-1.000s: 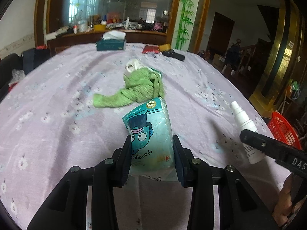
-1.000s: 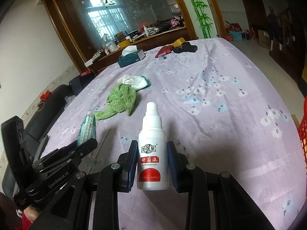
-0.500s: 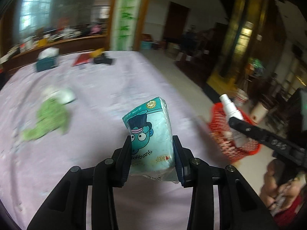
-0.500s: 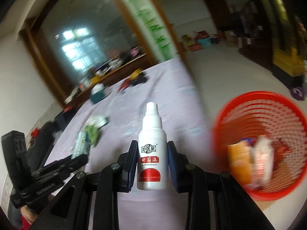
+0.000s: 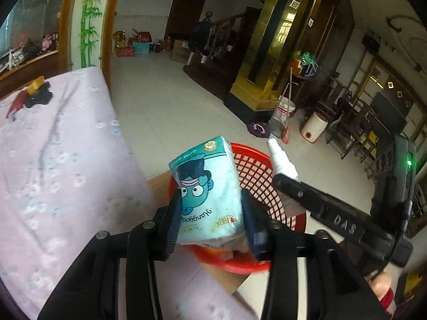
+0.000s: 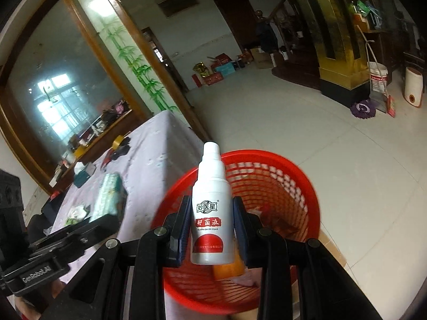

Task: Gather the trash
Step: 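Carry both held items to the red basket and open both tools, then return both tools from the basket to the table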

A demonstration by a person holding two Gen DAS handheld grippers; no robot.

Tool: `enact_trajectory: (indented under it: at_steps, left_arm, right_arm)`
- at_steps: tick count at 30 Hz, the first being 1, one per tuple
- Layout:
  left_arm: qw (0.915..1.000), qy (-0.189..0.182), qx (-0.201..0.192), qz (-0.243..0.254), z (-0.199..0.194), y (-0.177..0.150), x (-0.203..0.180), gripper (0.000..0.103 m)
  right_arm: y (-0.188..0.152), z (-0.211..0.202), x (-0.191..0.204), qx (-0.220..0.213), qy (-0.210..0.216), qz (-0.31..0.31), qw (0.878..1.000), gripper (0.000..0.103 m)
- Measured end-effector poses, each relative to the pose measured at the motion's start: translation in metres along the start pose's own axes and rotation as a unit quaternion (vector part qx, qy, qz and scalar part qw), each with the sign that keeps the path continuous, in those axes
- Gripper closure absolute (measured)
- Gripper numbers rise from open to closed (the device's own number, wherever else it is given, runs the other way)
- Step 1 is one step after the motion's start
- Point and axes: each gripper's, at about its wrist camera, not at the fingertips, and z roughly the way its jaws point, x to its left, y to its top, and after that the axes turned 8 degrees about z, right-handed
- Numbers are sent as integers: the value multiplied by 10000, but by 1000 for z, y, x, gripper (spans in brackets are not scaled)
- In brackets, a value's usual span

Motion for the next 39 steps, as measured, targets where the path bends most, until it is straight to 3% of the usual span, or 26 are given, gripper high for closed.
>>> enact_trajectory:
  at_steps: [2, 5, 11, 22, 27, 33, 37, 39]
  left_arm:
    - [9999, -50, 23, -131, 11, 4, 2, 42]
    - [9997, -123, 54, -215, 13, 4, 8, 42]
    - [9996, 42, -76, -270, -20, -6, 26, 38]
    - [9921, 997, -236, -724, -114, -61, 110, 33]
    - [9769, 1758, -343, -1165, -164, -86, 177, 26]
    - [9432, 2545, -271, -2120, -201, -107, 280, 20]
    - [9335, 2326, -145, -2725, -189, -112, 327, 20]
    - [9327, 2191, -127, -2860, -177, -112, 340, 20]
  right_arm:
    - [5, 6, -6, 27, -191, -24, 9998, 69]
    - [6, -1, -14, -75, -228, -53, 9997, 67]
    - [5, -8, -9, -121, -93, -91, 9998, 65]
    - [-30, 10, 100, 472, 748, -885, 9921, 57]
    - [-56, 17, 141, 700, 985, -1226, 9851, 56]
    - [-79, 16, 171, 804, 1164, -1577, 9773, 54]
    - [-91, 20, 182, 886, 1180, -1721, 9740, 54]
    - [-93, 21, 182, 916, 1176, -1735, 9735, 54]
